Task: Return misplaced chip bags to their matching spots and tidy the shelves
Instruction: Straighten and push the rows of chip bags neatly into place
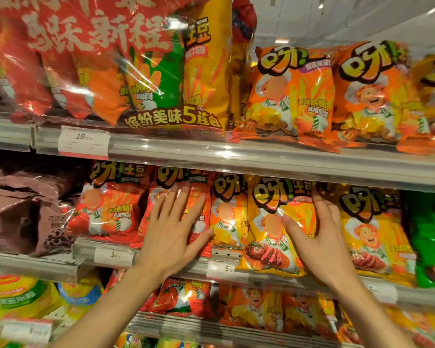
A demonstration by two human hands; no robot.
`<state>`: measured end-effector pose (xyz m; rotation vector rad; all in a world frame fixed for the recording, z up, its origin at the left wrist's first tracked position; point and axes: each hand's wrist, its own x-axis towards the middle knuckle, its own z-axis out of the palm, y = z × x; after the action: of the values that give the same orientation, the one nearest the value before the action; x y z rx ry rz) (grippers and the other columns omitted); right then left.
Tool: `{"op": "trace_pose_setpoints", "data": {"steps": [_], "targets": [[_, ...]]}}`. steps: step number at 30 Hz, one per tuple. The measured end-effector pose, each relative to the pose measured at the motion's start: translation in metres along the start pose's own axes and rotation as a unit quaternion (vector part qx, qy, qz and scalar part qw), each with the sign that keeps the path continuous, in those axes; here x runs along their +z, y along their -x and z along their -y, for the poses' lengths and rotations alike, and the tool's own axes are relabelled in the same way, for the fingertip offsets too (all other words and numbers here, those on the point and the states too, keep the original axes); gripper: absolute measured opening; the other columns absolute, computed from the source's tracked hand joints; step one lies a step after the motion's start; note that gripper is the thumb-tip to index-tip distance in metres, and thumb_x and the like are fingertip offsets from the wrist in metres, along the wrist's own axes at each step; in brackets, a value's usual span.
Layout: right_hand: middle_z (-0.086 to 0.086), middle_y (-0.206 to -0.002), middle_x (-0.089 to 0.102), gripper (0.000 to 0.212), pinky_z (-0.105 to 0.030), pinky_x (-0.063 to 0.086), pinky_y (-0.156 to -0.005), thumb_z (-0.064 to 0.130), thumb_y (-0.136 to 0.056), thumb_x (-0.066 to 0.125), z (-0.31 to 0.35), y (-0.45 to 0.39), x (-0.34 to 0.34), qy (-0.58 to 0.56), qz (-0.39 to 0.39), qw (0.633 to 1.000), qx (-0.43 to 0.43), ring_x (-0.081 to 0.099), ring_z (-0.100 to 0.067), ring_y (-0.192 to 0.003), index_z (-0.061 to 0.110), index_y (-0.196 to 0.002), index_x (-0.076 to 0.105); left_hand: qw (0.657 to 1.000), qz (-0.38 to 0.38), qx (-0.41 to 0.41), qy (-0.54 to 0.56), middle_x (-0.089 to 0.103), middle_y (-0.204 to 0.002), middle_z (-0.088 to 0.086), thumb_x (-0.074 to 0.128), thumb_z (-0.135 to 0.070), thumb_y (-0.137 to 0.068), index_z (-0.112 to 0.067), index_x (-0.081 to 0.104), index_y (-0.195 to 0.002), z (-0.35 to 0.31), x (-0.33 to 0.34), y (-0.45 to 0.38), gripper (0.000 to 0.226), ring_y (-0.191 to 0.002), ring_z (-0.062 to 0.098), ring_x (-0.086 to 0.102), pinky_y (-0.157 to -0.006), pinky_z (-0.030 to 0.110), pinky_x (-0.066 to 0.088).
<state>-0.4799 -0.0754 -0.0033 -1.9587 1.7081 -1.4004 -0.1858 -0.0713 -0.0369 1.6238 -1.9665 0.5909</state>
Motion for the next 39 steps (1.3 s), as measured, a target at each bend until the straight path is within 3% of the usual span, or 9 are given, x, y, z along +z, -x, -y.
{"op": "trace_pose_setpoints", "data": {"steps": [8, 11, 14, 19, 24, 27, 31, 37, 39], "targets": [[0.01, -0.145, 0.031, 0.085, -0.026, 0.031, -0.102, 0.055, -0.088, 0.065, -0.005, -0.001, -0.008, -0.003, -0.002, 1.0, 0.002, 0.036, -0.013, -0.136, 0.022, -0.156, 0.028, 0.996, 0.045, -0.02, -0.08, 0.032, -0.16, 0.018, 0.03, -0.067, -0.097, -0.022, 0.036, -0.154, 0.015, 0.012, -0.002, 0.073, -0.151, 0.034, 0.022, -0.123, 0.053, 0.012], [0.009, -0.137, 0.034, 0.081, -0.025, 0.031, -0.095, 0.05, -0.088, 0.068, -0.01, -0.004, -0.019, 0.008, -0.016, 1.0, 0.005, 0.039, -0.012, -0.127, 0.02, -0.154, 0.032, 0.998, 0.024, -0.016, -0.059, 0.039, -0.156, 0.02, 0.035, -0.064, -0.097, -0.019, 0.04, -0.153, 0.002, 0.007, -0.005, 0.071, -0.147, 0.036, 0.03, -0.122, 0.055, 0.017], [0.005, -0.143, 0.033, 0.079, -0.025, 0.031, -0.095, 0.049, -0.088, 0.068, -0.018, -0.01, -0.03, 0.032, -0.021, 0.999, 0.011, 0.038, -0.018, -0.131, 0.016, -0.152, 0.034, 1.0, -0.01, 0.025, -0.01, 0.042, -0.153, 0.02, 0.036, -0.06, -0.097, -0.019, 0.043, -0.151, -0.023, 0.005, -0.011, 0.068, -0.144, 0.037, 0.034, -0.12, 0.054, 0.02], [-0.011, -0.158, 0.024, 0.079, -0.038, 0.034, -0.109, 0.053, -0.09, 0.064, -0.024, -0.023, -0.036, 0.087, -0.014, 0.995, 0.042, 0.033, -0.033, -0.143, 0.014, -0.152, 0.035, 0.996, -0.006, 0.083, 0.019, 0.04, -0.155, 0.015, 0.035, -0.058, -0.1, -0.023, 0.037, -0.154, -0.062, 0.014, -0.019, 0.064, -0.147, 0.033, 0.032, -0.121, 0.051, 0.02], [-0.012, -0.164, 0.01, 0.084, -0.041, 0.03, -0.115, 0.062, -0.094, 0.047, -0.028, -0.023, -0.025, 0.125, 0.027, 0.991, 0.027, 0.024, -0.034, -0.148, 0.019, -0.159, 0.017, 0.997, 0.018, 0.076, 0.017, 0.034, -0.16, 0.014, 0.035, -0.058, -0.101, -0.026, 0.034, -0.155, -0.07, 0.032, -0.014, 0.063, -0.15, 0.031, 0.027, -0.121, 0.049, 0.02], [-0.016, -0.161, 0.017, 0.081, -0.042, 0.033, -0.115, 0.061, -0.095, 0.043, -0.033, -0.024, -0.019, 0.147, 0.027, 0.989, 0.019, 0.029, -0.034, -0.144, 0.018, -0.159, 0.017, 0.997, 0.025, 0.077, 0.019, 0.032, -0.161, 0.014, 0.035, -0.057, -0.101, -0.024, 0.034, -0.155, -0.071, 0.037, -0.011, 0.063, -0.15, 0.032, 0.025, -0.12, 0.045, 0.019], [-0.021, -0.149, 0.035, 0.062, -0.043, 0.031, -0.112, 0.051, -0.102, 0.039, -0.029, -0.018, -0.018, 0.211, -0.016, 0.975, -0.059, 0.031, -0.034, -0.139, 0.013, -0.15, 0.036, 0.997, 0.025, 0.072, 0.029, 0.03, -0.162, 0.014, 0.034, -0.057, -0.1, -0.023, 0.034, -0.155, -0.072, 0.039, -0.011, 0.064, -0.151, 0.031, 0.021, -0.12, 0.044, 0.019], [-0.009, -0.167, 0.009, 0.08, -0.043, -0.003, -0.125, 0.074, -0.096, 0.015, -0.028, 0.002, -0.004, 0.262, 0.049, 0.956, -0.123, -0.006, -0.027, -0.155, 0.026, -0.16, 0.013, 0.996, 0.027, 0.067, 0.044, 0.023, -0.165, 0.011, 0.031, -0.059, -0.101, -0.024, 0.03, -0.157, -0.071, 0.041, -0.01, 0.066, -0.154, 0.029, 0.012, -0.121, 0.047, 0.023], [-0.01, -0.167, 0.01, 0.085, -0.046, -0.004, -0.125, 0.078, -0.093, 0.013, -0.033, 0.0, -0.001, 0.282, 0.045, 0.949, -0.13, -0.007, -0.028, -0.155, 0.026, -0.16, 0.011, 0.996, 0.029, 0.069, 0.047, 0.02, -0.166, 0.011, 0.033, -0.059, -0.1, -0.025, 0.028, -0.157, -0.07, 0.042, -0.01, 0.066, -0.155, 0.028, 0.008, -0.122, 0.047, 0.021]]}}
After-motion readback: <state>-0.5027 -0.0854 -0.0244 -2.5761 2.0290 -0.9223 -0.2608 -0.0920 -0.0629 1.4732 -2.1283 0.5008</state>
